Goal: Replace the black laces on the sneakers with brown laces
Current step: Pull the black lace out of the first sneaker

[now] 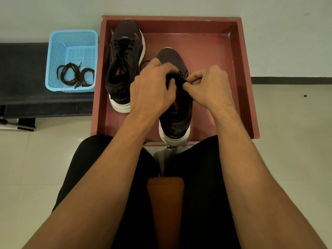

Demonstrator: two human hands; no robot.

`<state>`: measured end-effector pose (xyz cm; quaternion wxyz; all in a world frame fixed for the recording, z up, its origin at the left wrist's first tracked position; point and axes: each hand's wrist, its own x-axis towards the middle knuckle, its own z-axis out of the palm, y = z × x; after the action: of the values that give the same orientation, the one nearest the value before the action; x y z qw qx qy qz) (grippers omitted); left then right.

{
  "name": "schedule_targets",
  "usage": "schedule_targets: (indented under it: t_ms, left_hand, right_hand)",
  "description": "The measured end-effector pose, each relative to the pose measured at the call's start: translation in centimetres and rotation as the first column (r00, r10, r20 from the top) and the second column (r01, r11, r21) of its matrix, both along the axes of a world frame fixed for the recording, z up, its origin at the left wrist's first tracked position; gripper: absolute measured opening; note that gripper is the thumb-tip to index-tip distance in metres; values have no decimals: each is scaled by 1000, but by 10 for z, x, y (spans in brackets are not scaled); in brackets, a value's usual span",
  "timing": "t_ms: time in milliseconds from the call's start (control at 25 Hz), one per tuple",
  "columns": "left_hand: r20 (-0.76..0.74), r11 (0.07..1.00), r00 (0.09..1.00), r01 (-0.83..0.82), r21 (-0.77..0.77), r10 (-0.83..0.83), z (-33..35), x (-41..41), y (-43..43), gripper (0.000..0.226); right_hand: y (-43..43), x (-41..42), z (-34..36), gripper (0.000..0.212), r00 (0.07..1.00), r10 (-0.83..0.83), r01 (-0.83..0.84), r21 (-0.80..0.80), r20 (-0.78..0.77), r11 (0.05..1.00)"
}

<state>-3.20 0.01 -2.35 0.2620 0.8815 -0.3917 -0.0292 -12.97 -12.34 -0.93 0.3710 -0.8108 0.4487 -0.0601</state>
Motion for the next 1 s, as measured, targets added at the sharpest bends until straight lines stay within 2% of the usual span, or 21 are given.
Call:
schedule_targets:
  t_ms: [120, 240, 360, 560, 760, 920, 1000]
  left_hand:
    - [30, 993, 1000, 0, 121, -3, -6, -6, -3, 30]
    - [22, 992, 999, -45, 117, 43, -8, -7, -4, 29]
    - [7, 991, 997, -80, 104, 80, -8, -9, -6, 19]
    - [-275, 953, 926, -291, -86, 258, -5, 9, -2, 10]
    - [-385, 827, 862, -460, -323, 329, 1, 22, 4, 9]
    - [-575, 748, 787, -518, -415, 226, -1, 28, 3, 2]
    - [-674, 736, 727, -527, -425, 131, 1, 27, 2, 7]
  right_hand:
    - [0, 1, -1, 11, 1000, 2, -2, -2, -4, 1000]
    - [1, 1, -1, 5, 1000, -1, 1, 1, -1, 1000]
    - [2, 1, -1, 4, 1000, 17, -17, 8, -7, 1000]
    - [-1, 1, -3, 5, 1000, -18, 18, 21, -21, 1000]
    - [-4, -1, -4, 6, 1000, -28, 28, 27, -14, 999]
    - [-3, -2, -4, 6, 1000, -16, 17, 30, -15, 999]
    - [-4, -3, -4, 8, 1000, -16, 16, 30, -12, 999]
